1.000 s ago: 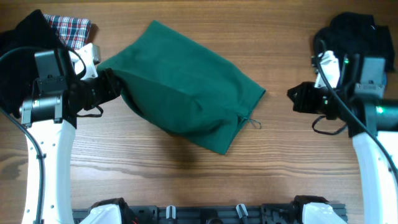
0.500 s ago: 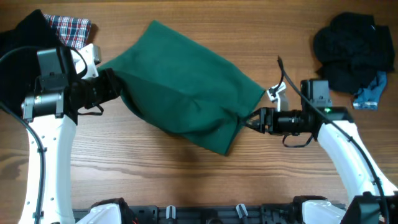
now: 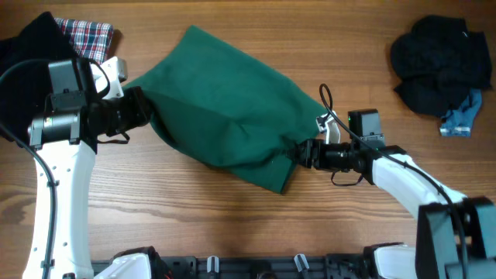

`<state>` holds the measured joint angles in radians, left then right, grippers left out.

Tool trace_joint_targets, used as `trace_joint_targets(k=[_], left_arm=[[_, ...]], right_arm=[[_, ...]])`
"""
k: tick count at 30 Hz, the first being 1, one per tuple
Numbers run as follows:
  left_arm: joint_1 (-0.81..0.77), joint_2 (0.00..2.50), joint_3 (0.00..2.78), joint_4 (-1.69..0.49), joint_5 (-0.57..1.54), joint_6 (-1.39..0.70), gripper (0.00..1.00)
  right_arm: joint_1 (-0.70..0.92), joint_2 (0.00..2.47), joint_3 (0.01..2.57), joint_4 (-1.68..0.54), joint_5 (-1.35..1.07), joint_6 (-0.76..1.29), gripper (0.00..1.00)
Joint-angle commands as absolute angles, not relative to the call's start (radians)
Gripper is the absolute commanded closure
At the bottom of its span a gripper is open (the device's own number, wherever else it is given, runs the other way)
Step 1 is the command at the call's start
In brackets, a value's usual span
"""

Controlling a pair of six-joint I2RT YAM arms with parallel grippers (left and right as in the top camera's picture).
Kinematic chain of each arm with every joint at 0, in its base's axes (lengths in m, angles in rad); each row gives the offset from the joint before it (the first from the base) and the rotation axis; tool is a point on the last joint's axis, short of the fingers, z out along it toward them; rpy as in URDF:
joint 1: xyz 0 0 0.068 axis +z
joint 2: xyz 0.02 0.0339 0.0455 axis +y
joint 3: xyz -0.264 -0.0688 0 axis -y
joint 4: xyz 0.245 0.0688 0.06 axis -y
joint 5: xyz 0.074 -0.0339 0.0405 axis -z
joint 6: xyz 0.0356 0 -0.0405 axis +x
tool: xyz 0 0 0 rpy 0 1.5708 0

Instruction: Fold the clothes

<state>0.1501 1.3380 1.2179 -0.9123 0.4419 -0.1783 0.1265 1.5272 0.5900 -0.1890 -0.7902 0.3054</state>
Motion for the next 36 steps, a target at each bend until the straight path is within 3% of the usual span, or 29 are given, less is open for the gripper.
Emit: trace_joint_targets(k=[1, 16, 19, 20, 21, 25, 28, 33, 36], left_arm=[[0.152, 1.341, 1.242, -0.913, 0.444, -0.172, 0.96], [0.152, 1.341, 1.242, -0.913, 0.444, -0.172, 0.96], [0.152, 1.341, 1.242, -0.913, 0.444, -0.172, 0.96], [0.152, 1.341, 1.242, -0.913, 0.444, -0.172, 0.96], [0.152, 1.341, 1.242, -0.913, 0.444, -0.172, 0.96], [0.152, 1.341, 1.242, -0.912, 0.444, -0.172, 0.96], [0.152, 1.341, 1.242, -0.907, 0.444, -0.172, 0.96], [0.152, 1.341, 1.242, -0.894, 0.444, -0.172, 0.96], [0.152, 1.341, 1.242, -0.893, 0.444, -0.172, 0.96]], right_arm=[[0.132, 1.603, 0.581, -0.138, -0.804, 0.326, 0.45], [0.241, 1.628, 0.582, -0.023, -0.889, 0.397, 0.5], [0.279, 1.628, 0.582, -0.015, -0.888, 0.403, 0.64], [0.288, 1.628, 0.582, -0.011, -0.886, 0.402, 0.84], [0.288, 1.628, 0.582, -0.012, -0.884, 0.402, 0.94], [0.288, 1.627, 0.604, -0.024, -0.846, 0.378, 0.95], [0.288, 1.616, 0.713, -0.162, -0.769, 0.284, 0.96], [0.288, 1.61, 1.195, -0.707, -0.415, 0.009, 0.96], [0.277, 1.61, 1.349, -0.776, -0.319, -0.001, 0.96]])
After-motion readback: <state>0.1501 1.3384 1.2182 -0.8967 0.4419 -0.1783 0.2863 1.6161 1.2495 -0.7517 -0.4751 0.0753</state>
